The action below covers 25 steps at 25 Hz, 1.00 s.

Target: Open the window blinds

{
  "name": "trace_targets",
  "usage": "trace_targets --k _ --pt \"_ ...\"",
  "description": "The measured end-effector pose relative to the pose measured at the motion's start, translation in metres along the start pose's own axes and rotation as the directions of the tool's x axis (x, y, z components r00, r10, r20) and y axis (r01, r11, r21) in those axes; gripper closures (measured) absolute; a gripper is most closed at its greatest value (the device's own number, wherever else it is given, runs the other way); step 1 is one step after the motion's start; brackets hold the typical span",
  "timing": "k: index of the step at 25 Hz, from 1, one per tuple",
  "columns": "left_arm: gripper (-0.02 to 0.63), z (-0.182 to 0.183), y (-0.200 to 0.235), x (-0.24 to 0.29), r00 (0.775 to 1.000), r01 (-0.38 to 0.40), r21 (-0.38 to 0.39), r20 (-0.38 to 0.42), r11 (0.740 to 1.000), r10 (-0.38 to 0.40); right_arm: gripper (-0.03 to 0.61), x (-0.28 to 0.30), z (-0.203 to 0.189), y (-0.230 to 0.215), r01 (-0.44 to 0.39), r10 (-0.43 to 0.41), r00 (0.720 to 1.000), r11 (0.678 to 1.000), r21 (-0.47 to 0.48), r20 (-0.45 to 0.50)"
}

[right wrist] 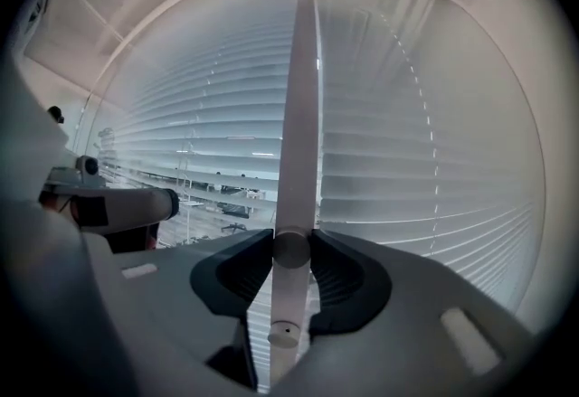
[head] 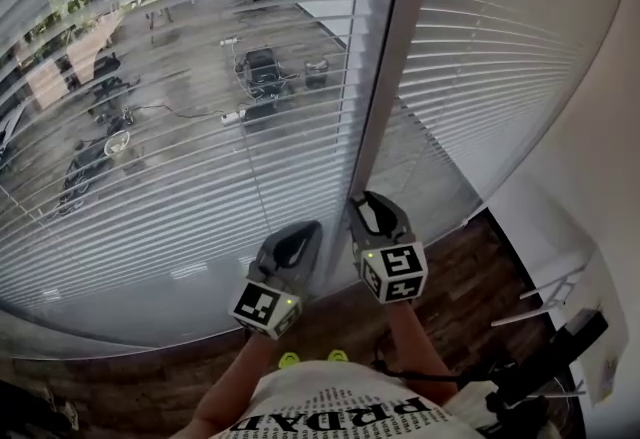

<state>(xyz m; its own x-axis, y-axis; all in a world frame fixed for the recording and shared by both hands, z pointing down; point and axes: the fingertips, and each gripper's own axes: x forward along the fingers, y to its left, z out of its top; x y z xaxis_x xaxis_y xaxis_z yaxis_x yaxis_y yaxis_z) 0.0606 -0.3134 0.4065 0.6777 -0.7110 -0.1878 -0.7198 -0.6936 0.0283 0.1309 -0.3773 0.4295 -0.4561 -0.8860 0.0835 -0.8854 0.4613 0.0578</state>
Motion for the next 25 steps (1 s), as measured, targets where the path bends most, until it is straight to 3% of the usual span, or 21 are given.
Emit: trace_targets --k 2,8,25 --pt "0.623 -0.001 0.003 0.0 1.0 0.011 0.043 -0.012 0.999 -0.011 0.448 0.001 0.005 0.001 0.005 -0.005 1.0 1.0 -0.002 -0.001" --pt "0.623 0.015 0.004 0.002 1.0 -0.014 -0.024 0.005 1.0 0.014 0.445 0.003 0.011 -0.002 0.035 -0.036 0.999 0.999 0.015 0.004" --pt "0.621 0.006 0.011 -0.004 1.0 0.004 0.014 -0.008 1.0 -0.004 0.456 0.004 0.01 -0.001 0.065 -0.065 0.998 0.998 -0.014 0.002"
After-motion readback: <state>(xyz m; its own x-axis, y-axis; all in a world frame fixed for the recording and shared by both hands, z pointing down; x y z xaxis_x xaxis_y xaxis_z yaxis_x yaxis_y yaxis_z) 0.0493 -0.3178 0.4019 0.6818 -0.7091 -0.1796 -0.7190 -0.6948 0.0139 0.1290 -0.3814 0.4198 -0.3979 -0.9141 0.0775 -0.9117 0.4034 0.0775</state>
